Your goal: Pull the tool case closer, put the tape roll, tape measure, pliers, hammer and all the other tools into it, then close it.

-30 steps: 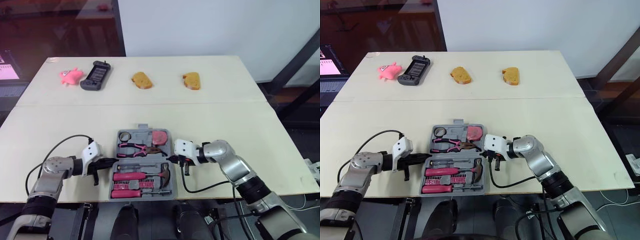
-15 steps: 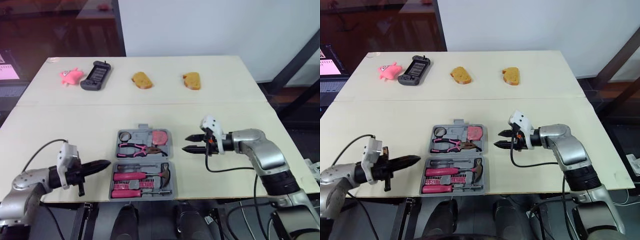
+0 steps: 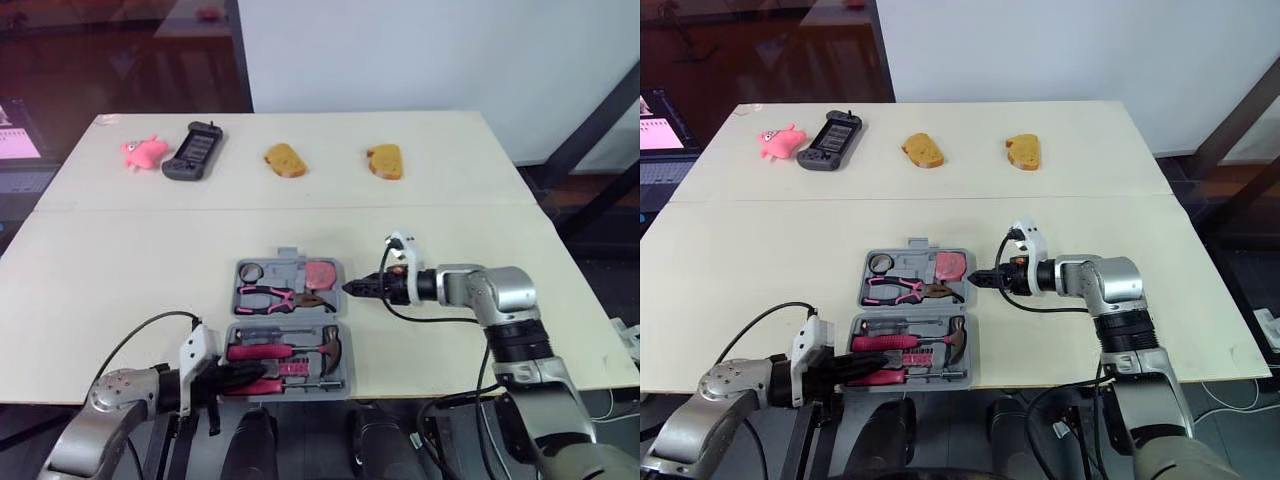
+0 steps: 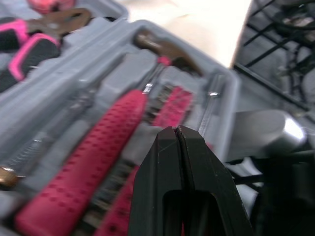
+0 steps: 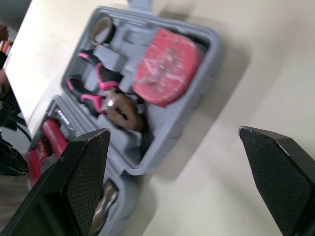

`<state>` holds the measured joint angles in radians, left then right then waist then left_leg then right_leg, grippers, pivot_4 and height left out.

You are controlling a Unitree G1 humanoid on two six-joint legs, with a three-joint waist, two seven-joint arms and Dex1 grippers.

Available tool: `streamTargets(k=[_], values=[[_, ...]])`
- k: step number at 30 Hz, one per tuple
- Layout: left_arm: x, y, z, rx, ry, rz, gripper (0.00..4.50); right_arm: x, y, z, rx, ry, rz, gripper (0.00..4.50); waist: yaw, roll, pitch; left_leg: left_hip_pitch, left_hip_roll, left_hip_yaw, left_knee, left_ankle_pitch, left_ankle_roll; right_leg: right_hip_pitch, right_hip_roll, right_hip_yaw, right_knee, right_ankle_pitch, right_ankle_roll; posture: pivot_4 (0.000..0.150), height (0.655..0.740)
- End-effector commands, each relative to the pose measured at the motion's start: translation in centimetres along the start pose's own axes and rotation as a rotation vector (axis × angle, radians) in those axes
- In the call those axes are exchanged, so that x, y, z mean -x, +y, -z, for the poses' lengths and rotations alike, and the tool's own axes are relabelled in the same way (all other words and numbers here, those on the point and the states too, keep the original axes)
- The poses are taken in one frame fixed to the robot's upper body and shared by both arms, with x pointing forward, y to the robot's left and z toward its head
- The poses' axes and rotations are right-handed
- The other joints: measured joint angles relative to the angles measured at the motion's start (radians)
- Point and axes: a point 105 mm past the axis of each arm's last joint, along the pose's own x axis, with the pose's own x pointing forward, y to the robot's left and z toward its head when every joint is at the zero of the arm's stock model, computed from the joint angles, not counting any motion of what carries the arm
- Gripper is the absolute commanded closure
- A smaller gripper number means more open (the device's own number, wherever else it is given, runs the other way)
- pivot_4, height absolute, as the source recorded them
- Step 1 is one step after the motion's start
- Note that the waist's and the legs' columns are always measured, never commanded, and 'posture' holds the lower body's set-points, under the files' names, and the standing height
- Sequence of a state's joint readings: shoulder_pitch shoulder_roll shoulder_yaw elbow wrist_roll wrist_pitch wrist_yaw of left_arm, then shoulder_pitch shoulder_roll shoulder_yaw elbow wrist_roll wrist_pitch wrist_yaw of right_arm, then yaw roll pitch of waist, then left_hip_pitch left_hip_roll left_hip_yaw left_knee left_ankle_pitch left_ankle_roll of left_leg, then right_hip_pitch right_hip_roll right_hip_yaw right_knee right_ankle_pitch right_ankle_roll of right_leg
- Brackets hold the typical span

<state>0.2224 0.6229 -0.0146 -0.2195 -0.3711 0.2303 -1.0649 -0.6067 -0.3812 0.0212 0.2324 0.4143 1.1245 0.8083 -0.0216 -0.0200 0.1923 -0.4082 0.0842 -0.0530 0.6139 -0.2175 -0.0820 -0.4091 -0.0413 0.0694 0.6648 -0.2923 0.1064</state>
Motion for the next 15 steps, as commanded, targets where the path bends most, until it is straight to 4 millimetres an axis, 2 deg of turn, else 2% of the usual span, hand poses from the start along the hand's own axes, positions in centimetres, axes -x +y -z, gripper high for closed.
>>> streamTargets(k=[1,9,12,15], values=[[-0.4,0.1,0.7,-0.013,0.02,-0.012,4.5,-0.7,0.3,-1.6,0.013,-0.057,-0.015,0.08,-0.007,0.0,0.0,0.0,0.0,0.0,0.0,0.0,0.0,0.0,0.0,0.0,0.0,0.0,0.0,0.15,0.74],[-1.1,-1.0,2.8,0.018,0.086,0.0,4.5,-4.5,1.0,-2.6,-0.085,-0.111,-0.078,0.08,-0.026,0.002,-0.001,0.0,0.0,0.0,-0.001,0.0,0.0,0.0,0.0,0.0,0.0,0.0,0.001,0.15,0.74],[-1.6,-1.0,3.1,0.021,0.09,-0.009,4.5,-5.9,2.2,-2.2,-0.217,-0.123,-0.196,0.08,-0.025,0.004,-0.001,0.001,0.0,0.0,-0.001,0.0,0.0,0.0,0.0,0.0,0.0,0.0,0.001,0.15,0.74],[-2.1,-1.6,2.9,0.03,0.082,-0.007,4.5,-6.2,2.9,-2.6,-0.295,-0.163,-0.281,0.08,-0.023,0.004,-0.001,0.001,0.0,0.0,-0.001,0.0,0.0,0.001,0.0,0.0,0.0,0.0,0.001,0.15,0.74]])
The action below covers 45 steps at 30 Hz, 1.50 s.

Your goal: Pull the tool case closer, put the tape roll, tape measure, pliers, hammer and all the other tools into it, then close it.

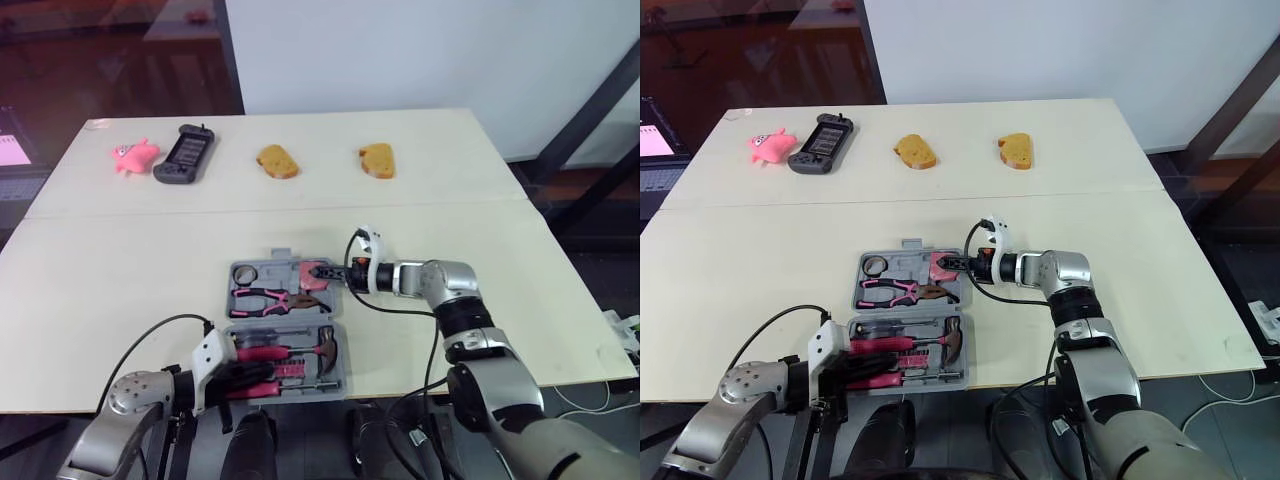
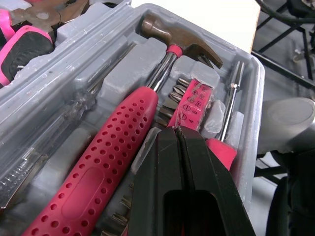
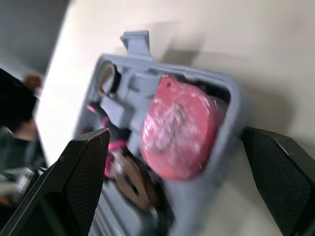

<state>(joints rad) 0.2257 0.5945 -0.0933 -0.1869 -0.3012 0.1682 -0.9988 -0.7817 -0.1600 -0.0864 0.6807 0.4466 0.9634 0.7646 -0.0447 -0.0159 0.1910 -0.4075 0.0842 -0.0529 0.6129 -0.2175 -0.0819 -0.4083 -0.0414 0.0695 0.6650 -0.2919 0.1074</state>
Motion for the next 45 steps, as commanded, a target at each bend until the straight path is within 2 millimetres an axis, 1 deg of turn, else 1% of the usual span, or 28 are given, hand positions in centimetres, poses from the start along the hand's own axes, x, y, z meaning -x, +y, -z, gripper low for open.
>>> streamTargets(k=[1,6,10,12,14,16,19,20,22,25,27,30,31,34,38,41,45], values=[[-0.6,-1.1,1.2,0.06,0.046,0.001,4.5,-0.6,2.0,-1.0,-0.08,-0.065,-0.157,0.08,0.0,0.0,0.0,0.0,0.0,0.0,0.0,0.0,0.0,0.0,0.0,0.0,0.0,0.0,0.0,0.15,0.74],[-0.7,-1.6,0.1,0.058,0.041,-0.003,4.5,0.0,2.3,-1.6,-0.101,-0.102,-0.22,0.08,0.0,0.002,0.0,0.0,0.0,0.0,0.0,0.0,0.0,0.0,0.0,0.0,0.0,0.0,0.0,0.15,0.74],[-1.1,-3.2,-1.2,0.064,0.024,-0.007,4.5,1.0,3.4,-2.7,-0.098,-0.144,-0.311,0.08,-0.001,0.002,0.0,0.0,0.0,0.0,0.0,0.0,0.0,0.0,0.0,0.0,0.0,0.0,0.0,0.15,0.74],[-1.3,-4.0,-1.9,0.058,0.012,-0.009,4.5,1.4,3.8,-3.0,-0.097,-0.158,-0.339,0.08,-0.004,0.003,0.0,-0.001,0.0,0.0,0.0,0.0,0.0,-0.001,0.0,0.0,0.0,0.0,0.0,0.15,0.74],[-1.3,-4.5,-2.4,0.051,0.006,-0.012,4.5,1.6,4.0,-3.3,-0.105,-0.17,-0.355,0.08,-0.007,0.003,0.0,-0.001,0.0,0.0,0.0,0.0,0.0,-0.001,0.001,0.0,0.0,0.0,0.0,0.15,0.74],[-1.5,-5.0,-3.3,0.048,-0.018,-0.02,4.5,1.9,4.3,-3.3,-0.092,-0.169,-0.368,0.08,-0.006,0.003,0.001,0.0,0.0,0.0,-0.001,0.0,0.0,-0.001,0.001,0.0,0.0,0.0,0.0,0.15,0.74],[-1.3,-5.2,-4.4,0.049,-0.047,-0.035,4.5,2.3,4.5,-3.2,-0.077,-0.162,-0.386,0.08,-0.005,0.003,0.001,-0.001,0.0,0.0,0.0,0.0,0.0,-0.001,0.001,0.001,0.0,0.0,0.0,0.15,0.74],[-1.2,-5.1,-4.6,0.045,-0.053,-0.042,4.5,2.4,4.6,-3.1,-0.075,-0.161,-0.392,0.08,-0.005,0.003,0.001,-0.001,0.0,0.0,0.0,0.0,0.0,-0.001,0.001,0.001,0.0,0.0,0.0,0.15,0.74],[-0.5,-4.4,-5.9,0.04,-0.106,-0.073,4.5,2.8,5.3,-3.1,-0.061,-0.156,-0.426,0.08,-0.004,0.003,0.001,-0.001,0.0,0.0,0.0,0.0,0.0,-0.001,0.001,0.001,0.0,0.0,0.0,0.15,0.74],[0.9,-3.0,-7.4,0.044,-0.177,-0.105,4.5,3.2,5.9,-3.1,-0.037,-0.152,-0.449,0.08,-0.004,0.003,0.001,-0.001,0.0,0.0,0.0,0.0,0.0,-0.002,0.001,0.0,0.0,0.0,0.0,0.15,0.74],[2.8,-1.4,-7.6,0.045,-0.201,-0.112,4.5,3.4,6.3,-3.1,-0.02,-0.143,-0.464,0.08,-0.004,0.003,0.001,-0.001,0.0,0.0,0.0,0.0,0.0,-0.002,0.001,0.001,0.0,0.0,0.0,0.15,0.74],[5.6,0.3,-7.6,0.053,-0.205,-0.135,4.5,3.8,7.0,-2.7,0.005,-0.118,-0.488,0.08,-0.007,0.003,0.001,-0.001,0.0,0.0,0.0,0.0,0.0,-0.002,0.001,0.0,0.0,0.0,0.0,0.15,0.74],[6.7,0.7,-7.3,0.064,-0.2,-0.144,4.5,3.9,7.3,-2.5,0.017,-0.107,-0.497,0.08,-0.009,0.003,0.001,-0.001,0.0,0.0,0.0,0.0,0.0,-0.002,0.001,0.0,0.0,0.0,0.0,0.15,0.74],[11.0,2.1,-6.1,0.099,-0.18,-0.217,4.5,4.5,8.5,-1.7,0.058,-0.062,-0.534,0.08,-0.02,0.003,0.001,-0.002,0.0,0.0,0.0,0.0,0.0,-0.003,0.001,0.0,-0.001,-0.001,0.0,0.15,0.74],[15.2,2.7,-4.7,0.097,-0.155,-0.28,4.5,5.2,9.4,-0.3,0.107,-0.006,-0.55,0.08,-0.026,0.003,0.001,-0.002,0.0,0.0,-0.001,0.0,0.0,-0.003,0.001,0.0,-0.001,-0.002,-0.003,0.15,0.74],[16.9,3.0,-4.5,0.074,-0.133,-0.296,4.5,6.4,10.2,1.0,0.152,0.041,-0.569,0.08,-0.022,0.002,0.001,-0.002,0.0,0.0,-0.001,0.0,0.0,-0.004,0.0,0.0,-0.001,-0.003,-0.004,0.15,0.74],[18.2,3.3,-4.6,0.06,-0.11,-0.292,4.5,7.9,11.1,2.7,0.228,0.082,-0.555,0.08,-0.021,0.002,0.001,-0.003,0.0,0.001,-0.001,0.0,0.0,-0.004,-0.001,0.0,-0.002,-0.004,-0.007,0.15,0.74]])
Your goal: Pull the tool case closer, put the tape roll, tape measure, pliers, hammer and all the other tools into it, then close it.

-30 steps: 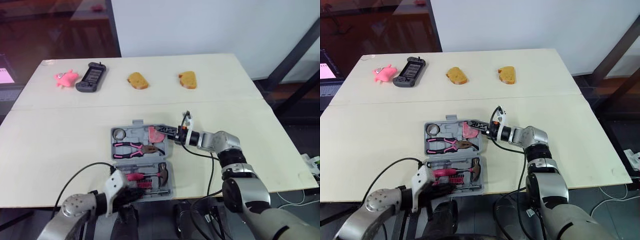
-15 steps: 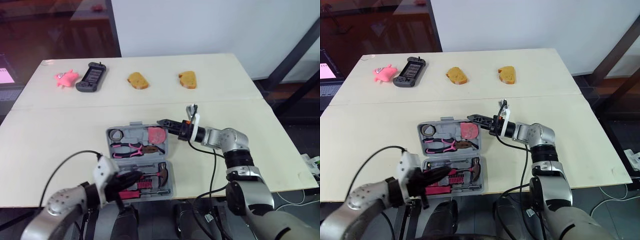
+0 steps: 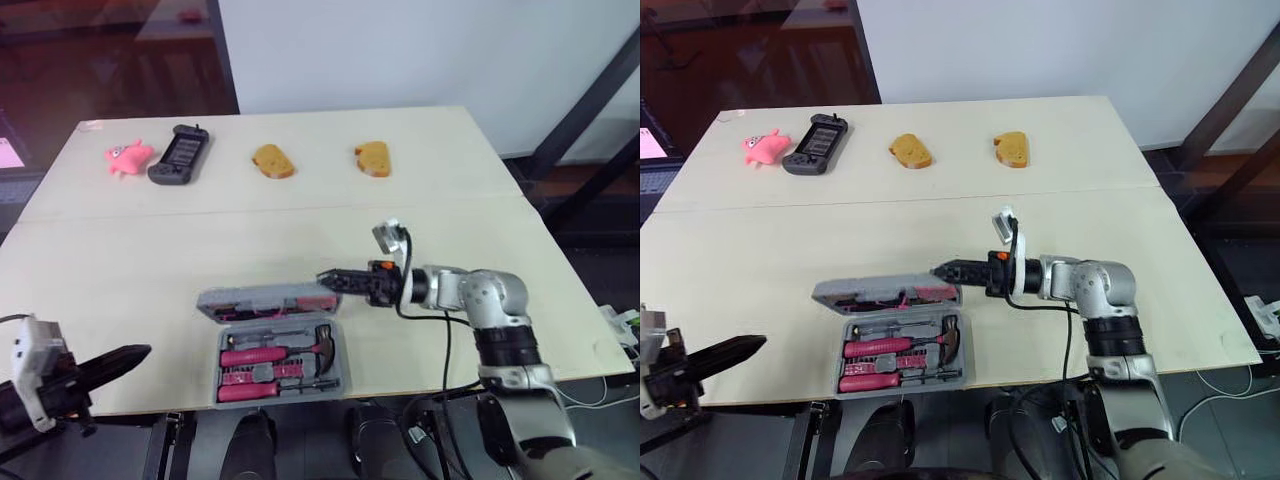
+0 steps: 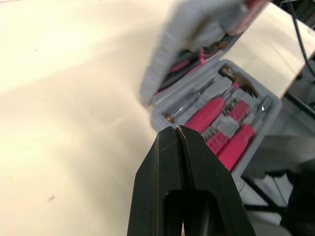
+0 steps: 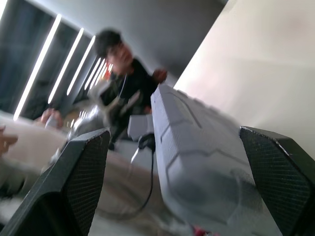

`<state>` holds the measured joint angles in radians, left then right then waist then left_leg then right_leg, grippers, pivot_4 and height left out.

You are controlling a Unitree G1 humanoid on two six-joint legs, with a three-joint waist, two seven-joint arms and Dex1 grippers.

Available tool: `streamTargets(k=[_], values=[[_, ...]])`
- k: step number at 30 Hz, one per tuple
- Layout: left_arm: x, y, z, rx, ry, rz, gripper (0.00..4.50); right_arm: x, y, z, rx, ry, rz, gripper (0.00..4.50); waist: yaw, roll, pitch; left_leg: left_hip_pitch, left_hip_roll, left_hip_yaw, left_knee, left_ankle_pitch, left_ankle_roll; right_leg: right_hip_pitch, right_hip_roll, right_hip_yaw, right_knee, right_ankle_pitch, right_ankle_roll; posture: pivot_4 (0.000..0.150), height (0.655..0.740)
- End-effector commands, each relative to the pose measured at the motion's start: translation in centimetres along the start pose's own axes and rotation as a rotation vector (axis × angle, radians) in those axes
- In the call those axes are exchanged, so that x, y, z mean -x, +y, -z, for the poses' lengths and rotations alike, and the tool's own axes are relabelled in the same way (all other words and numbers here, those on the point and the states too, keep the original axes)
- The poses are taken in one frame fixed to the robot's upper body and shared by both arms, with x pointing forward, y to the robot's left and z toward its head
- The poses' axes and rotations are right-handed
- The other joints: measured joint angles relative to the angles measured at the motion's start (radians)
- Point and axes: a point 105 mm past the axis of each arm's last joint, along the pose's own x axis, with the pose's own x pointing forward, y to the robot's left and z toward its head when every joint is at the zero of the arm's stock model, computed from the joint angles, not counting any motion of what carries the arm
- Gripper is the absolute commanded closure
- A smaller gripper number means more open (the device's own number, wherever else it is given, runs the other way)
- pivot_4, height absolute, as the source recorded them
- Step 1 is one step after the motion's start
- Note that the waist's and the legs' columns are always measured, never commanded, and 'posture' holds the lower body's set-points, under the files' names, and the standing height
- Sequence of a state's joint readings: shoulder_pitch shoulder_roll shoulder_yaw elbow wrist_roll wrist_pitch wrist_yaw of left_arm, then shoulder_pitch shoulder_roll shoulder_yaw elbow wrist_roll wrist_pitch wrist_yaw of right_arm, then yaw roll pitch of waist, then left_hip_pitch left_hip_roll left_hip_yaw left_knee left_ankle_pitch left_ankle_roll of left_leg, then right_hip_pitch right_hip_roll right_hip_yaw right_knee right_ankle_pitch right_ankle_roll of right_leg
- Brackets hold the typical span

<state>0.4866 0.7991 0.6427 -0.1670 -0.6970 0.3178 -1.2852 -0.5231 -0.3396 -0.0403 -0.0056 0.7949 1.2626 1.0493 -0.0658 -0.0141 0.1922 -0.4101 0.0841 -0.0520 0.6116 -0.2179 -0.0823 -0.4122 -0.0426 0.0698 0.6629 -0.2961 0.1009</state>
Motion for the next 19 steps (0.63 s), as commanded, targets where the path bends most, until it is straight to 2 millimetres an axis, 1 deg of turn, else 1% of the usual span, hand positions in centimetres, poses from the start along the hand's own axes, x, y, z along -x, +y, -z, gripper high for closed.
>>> streamTargets(k=[1,3,5,6,9,10,13,15,17,19], values=[[1.1,0.7,-1.0,-0.057,0.012,-0.011,4.5,0.4,2.6,0.6,0.093,0.047,-0.036,0.08,0.0,0.0,0.0,0.0,0.0,0.0,0.0,0.0,0.0,0.0,0.0,0.0,0.0,0.0,0.0,0.15,0.74],[1.3,1.0,-1.1,-0.087,0.022,-0.013,4.5,1.0,3.2,1.1,0.127,0.062,-0.017,0.08,0.0,0.0,0.0,0.0,0.0,0.0,0.0,0.0,0.0,-0.001,0.0,0.0,0.0,0.0,0.0,0.15,0.74],[1.2,1.5,-1.2,-0.121,0.041,-0.024,4.5,2.5,3.7,1.1,0.207,0.077,0.048,0.08,-0.002,0.0,0.0,0.0,0.0,0.0,0.0,0.0,0.0,-0.001,0.0,0.0,0.0,0.0,0.0,0.15,0.74],[1.2,1.7,-1.2,-0.131,0.044,-0.025,4.5,3.0,3.8,1.1,0.233,0.085,0.067,0.08,0.001,-0.001,0.0,0.0,0.0,0.0,0.0,0.0,0.0,-0.001,0.0,0.0,0.0,0.0,0.0,0.15,0.74],[0.9,2.4,-0.9,-0.118,0.091,-0.043,4.5,5.1,4.3,0.6,0.385,0.106,0.164,0.08,0.0,-0.001,0.0,-0.001,0.0,0.001,0.0,0.0,0.0,-0.001,0.0,0.0,-0.001,0.0,0.0,0.15,0.74],[0.9,2.6,-0.8,-0.107,0.104,-0.046,4.5,5.5,4.4,0.6,0.421,0.113,0.182,0.08,0.0,-0.001,0.0,-0.001,0.0,0.001,0.0,0.0,0.0,-0.001,0.0,0.0,-0.001,0.0,0.0,0.15,0.74],[0.9,3.5,-0.8,-0.146,0.156,-0.08,4.5,7.1,4.9,0.2,0.598,0.133,0.255,0.08,0.0,-0.002,0.0,-0.001,0.0,0.001,0.0,0.0,0.0,-0.001,0.0,0.0,-0.001,-0.001,0.0,0.15,0.74],[0.9,4.3,-0.8,-0.183,0.189,-0.114,4.5,7.9,4.8,0.1,0.701,0.149,0.308,0.08,0.001,-0.002,0.0,-0.001,0.0,0.001,0.0,0.0,0.0,-0.001,-0.001,0.0,-0.001,-0.001,0.0,0.15,0.74],[0.6,4.7,-1.7,-0.197,0.172,-0.103,4.5,9.4,4.1,-0.5,0.795,0.141,0.415,0.08,0.002,-0.003,0.0,-0.001,0.0,0.001,0.0,0.0,0.0,-0.001,0.0,0.0,-0.001,-0.001,0.0,0.15,0.74],[0.5,5.2,-2.3,-0.189,0.174,-0.089,4.5,10.3,3.3,-1.2,0.849,0.092,0.5,0.08,0.003,-0.004,0.001,-0.001,0.0,0.001,0.0,0.0,0.0,-0.001,0.0,0.0,-0.001,0.0,0.0,0.15,0.74]])
